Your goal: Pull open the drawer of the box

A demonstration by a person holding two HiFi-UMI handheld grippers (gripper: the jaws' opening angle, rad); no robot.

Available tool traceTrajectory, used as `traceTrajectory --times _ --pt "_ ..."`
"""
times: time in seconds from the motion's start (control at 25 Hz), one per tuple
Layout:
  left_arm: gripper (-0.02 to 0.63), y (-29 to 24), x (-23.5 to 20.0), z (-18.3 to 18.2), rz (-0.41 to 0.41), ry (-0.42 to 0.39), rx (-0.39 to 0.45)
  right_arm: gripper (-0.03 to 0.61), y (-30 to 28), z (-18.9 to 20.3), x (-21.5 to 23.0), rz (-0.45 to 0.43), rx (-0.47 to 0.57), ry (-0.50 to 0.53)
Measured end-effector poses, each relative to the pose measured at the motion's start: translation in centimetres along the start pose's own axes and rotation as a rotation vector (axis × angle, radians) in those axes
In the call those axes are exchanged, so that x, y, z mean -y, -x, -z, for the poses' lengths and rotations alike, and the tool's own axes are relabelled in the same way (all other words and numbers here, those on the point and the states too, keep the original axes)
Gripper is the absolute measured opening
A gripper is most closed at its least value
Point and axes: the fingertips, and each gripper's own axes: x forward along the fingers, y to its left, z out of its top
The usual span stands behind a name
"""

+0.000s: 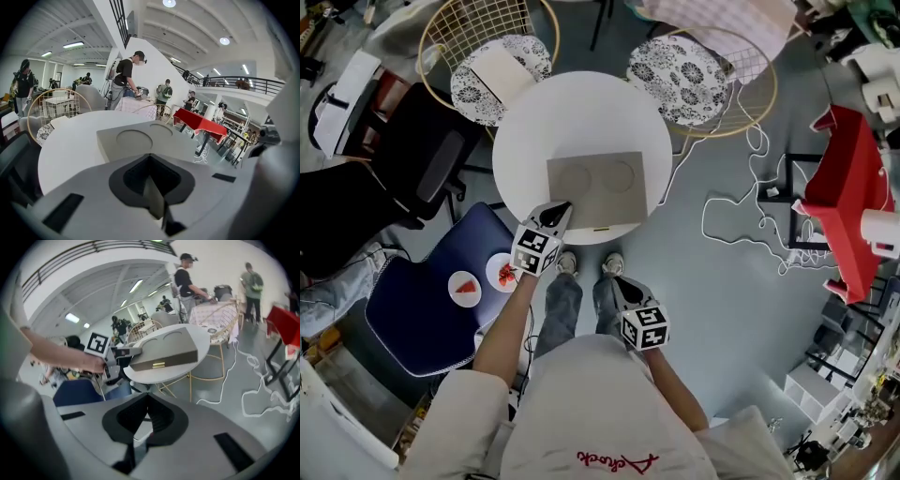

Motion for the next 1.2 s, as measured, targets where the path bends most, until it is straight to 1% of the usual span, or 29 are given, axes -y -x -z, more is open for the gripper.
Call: traceTrajectory --times 0.04,0.12,0.28,0.32,0.36,0.4,0.44,0.48,0.56,0.68,0.88,0.92,0.96,1.0,1.2 --pt "0.011 0.0 0.0 0.0 0.0 -0.001 0.001 0.015 -0.2 -0.5 0.0 -0.04 0.029 -0.11" --pt "0.011 -0.1 0.1 -0.1 0.001 -0.011 0.001 0.015 -0.5 -1.8 0.2 -0.144 0.1 -0.368" --pt "0.011 -0.1 0.1 -0.1 -0.004 -0.018 0.006 0.015 -1.5 -3.5 0.8 -0.386 0.212 -0.945" --pt "0.011 -0.1 0.1 -0.1 -0.004 -0.018 0.009 0.015 -1.8 -3.7 1.1 -0.447 0.237 -1.073" --pt "0.011 -0.1 0.1 -0.1 -0.004 -0.017 0.01 0.015 -2.0 -3.9 1.4 -0.499 0.268 -1.18" --pt "0.011 -0.1 0.1 -0.2 -0.002 -0.016 0.011 0.015 -2.2 -4.0 1.8 -0.531 0.3 -1.265" --pt "0.011 -0.1 0.1 -0.1 0.0 -0.014 0.011 0.015 -2.5 -3.8 2.2 -0.542 0.327 -1.325" --pt "0.011 -0.1 0.1 -0.1 0.002 -0.013 0.01 0.017 -2.8 -3.5 2.7 -0.538 0.342 -1.362" --pt "0.011 -0.1 0.1 0.1 0.005 -0.011 0.009 0.015 -3.6 -2.5 3.1 -0.514 0.336 -1.378" --pt "0.011 0.0 0.2 0.1 0.005 -0.009 0.014 0.015 -4.6 -1.8 2.9 -0.495 0.294 -1.339" --pt "0.011 -0.1 0.2 0.1 0.008 -0.007 0.013 0.021 -5.6 -3.1 2.5 -0.534 0.307 -1.268" --pt "0.011 -0.1 0.2 0.1 0.008 -0.006 0.013 0.047 -5.8 -3.3 2.5 -0.542 0.303 -1.25" --pt "0.012 -0.1 0.2 0.1 0.009 -0.005 0.012 0.105 -6.1 -3.6 2.5 -0.55 0.299 -1.232" --pt "0.011 -0.1 0.1 0.1 0.008 -0.005 0.012 0.132 -6.4 -3.9 2.5 -0.557 0.299 -1.219" --pt "0.011 -0.1 0.1 0.0 0.008 -0.01 0.016 0.17 -7.5 -5.8 4.1 -0.567 0.362 -1.201"
